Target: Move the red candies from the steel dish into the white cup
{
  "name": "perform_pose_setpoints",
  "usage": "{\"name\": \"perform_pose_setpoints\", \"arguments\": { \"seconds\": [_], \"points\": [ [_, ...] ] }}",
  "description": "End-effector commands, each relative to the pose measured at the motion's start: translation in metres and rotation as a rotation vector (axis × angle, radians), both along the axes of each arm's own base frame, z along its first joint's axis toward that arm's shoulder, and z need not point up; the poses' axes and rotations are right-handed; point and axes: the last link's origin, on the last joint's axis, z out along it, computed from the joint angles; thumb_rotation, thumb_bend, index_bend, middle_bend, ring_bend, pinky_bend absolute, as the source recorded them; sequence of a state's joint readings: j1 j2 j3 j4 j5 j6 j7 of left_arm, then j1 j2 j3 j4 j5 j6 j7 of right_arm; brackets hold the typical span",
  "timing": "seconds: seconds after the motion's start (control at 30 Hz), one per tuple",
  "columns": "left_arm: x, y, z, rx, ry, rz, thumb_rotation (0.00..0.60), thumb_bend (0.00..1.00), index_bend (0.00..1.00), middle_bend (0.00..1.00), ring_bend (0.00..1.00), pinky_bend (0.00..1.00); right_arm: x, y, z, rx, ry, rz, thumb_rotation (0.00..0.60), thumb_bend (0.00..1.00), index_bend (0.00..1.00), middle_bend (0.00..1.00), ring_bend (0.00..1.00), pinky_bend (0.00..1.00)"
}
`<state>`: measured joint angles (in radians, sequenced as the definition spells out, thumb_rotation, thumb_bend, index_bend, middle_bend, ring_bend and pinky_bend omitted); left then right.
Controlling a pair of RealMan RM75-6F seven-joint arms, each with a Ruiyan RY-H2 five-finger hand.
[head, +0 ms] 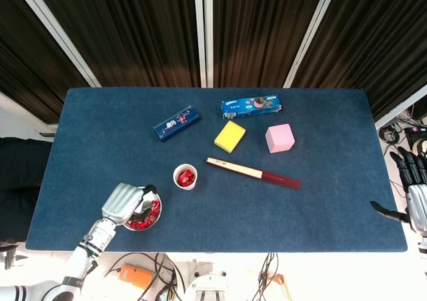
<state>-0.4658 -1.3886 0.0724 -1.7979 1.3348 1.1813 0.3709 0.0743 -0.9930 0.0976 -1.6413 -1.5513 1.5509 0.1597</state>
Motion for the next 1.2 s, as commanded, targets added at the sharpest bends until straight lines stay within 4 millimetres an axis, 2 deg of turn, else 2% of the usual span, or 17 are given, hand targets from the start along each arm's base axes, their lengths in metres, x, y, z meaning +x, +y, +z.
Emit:
{"name": "perform_pose_setpoints", "arguments": {
  "seconds": [0.03, 0.33, 1.0, 1.2],
  "points": [
    [0.000, -0.003, -0.010, -0.027, 0.007, -0.002, 0.600, 0.24, 0.37, 0.93, 0.88, 0.90, 0.000, 0.001, 0.000, -0.002, 0.000, -0.001, 0.600, 0.12, 0.00, 0.01, 0.00, 0.00],
    [-0.009, -0.004, -0.029, -0.046, 0.079, 0.007, 0.600, 0.24, 0.37, 0.93, 0.88, 0.90, -0.001, 0.003, 0.001, -0.005, 0.000, -0.011, 0.600, 0.12, 0.00, 0.01, 0.00, 0.00],
    [-0.017, 0.001, -0.035, -0.018, 0.128, 0.030, 0.600, 0.22, 0.38, 0.93, 0.88, 0.90, -0.001, 0.002, -0.001, 0.003, 0.005, -0.016, 0.600, 0.12, 0.00, 0.01, 0.00, 0.00],
    [-0.017, 0.003, -0.038, -0.044, 0.113, 0.043, 0.600, 0.27, 0.42, 0.93, 0.88, 0.90, 0.000, 0.001, -0.001, 0.004, 0.006, -0.018, 0.600, 0.12, 0.00, 0.01, 0.00, 0.00]
  ]
}}
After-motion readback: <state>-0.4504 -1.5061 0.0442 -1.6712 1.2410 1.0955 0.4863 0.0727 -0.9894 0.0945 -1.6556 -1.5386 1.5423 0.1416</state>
